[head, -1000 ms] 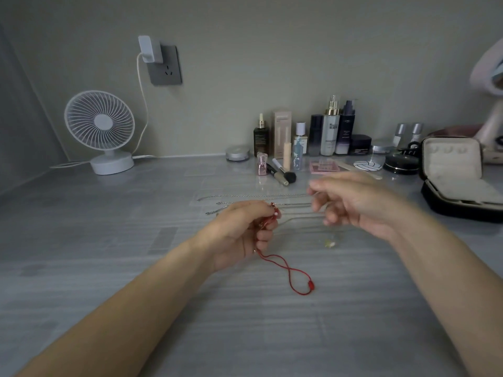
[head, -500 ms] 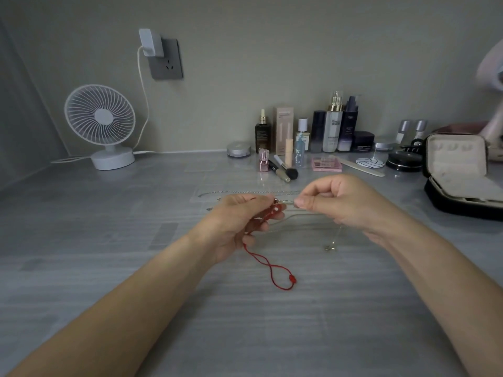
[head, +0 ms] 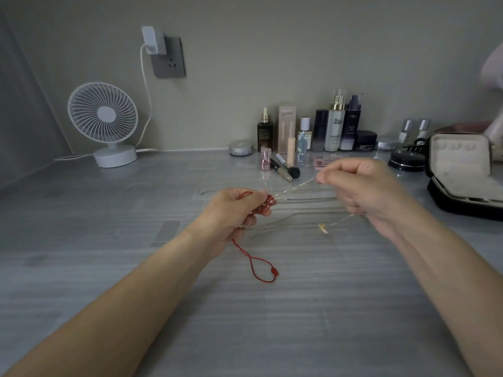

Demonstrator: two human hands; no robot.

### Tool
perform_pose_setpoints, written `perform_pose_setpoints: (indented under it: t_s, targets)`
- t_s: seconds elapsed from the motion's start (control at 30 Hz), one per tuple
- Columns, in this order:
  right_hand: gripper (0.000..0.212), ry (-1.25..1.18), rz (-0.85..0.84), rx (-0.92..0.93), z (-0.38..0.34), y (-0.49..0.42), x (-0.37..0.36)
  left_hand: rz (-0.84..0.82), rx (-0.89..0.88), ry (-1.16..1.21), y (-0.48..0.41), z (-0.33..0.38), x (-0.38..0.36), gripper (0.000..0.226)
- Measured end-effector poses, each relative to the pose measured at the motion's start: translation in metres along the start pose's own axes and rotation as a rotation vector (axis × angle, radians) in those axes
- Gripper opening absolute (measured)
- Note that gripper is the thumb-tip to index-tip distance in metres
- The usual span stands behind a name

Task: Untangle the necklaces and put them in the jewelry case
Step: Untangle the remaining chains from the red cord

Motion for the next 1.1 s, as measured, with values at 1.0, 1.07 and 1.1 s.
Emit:
perform_pose_setpoints:
  t_s: [1.0,1.07,1.1]
  targets:
    - [0.009,0.195,-0.147,-0.046,0.013,-0.004,-0.013,-0.06,-0.005,0.012,0.002,0.004,0.003,0.026]
    - [0.009,0.21,-0.148,-0.033,0.012,-0.003,-0.013,-0.047,0.026,-0.059,0.002,0.003,0.002,0.026]
    - [0.009,0.23,-0.148,-0.025,0.012,-0.002,-0.014,-0.043,0.044,-0.091,0.002,0.002,0.001,0.026]
Point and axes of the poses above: each hand's wrist, its own y-axis away from the middle knuckle, its own x-axis out of the back of the hand, z = x × y, the point moved 4 cm from there along -y, towards the middle knuckle, and after that the axes turned 8 degrees about -z, right-handed, at the moved point
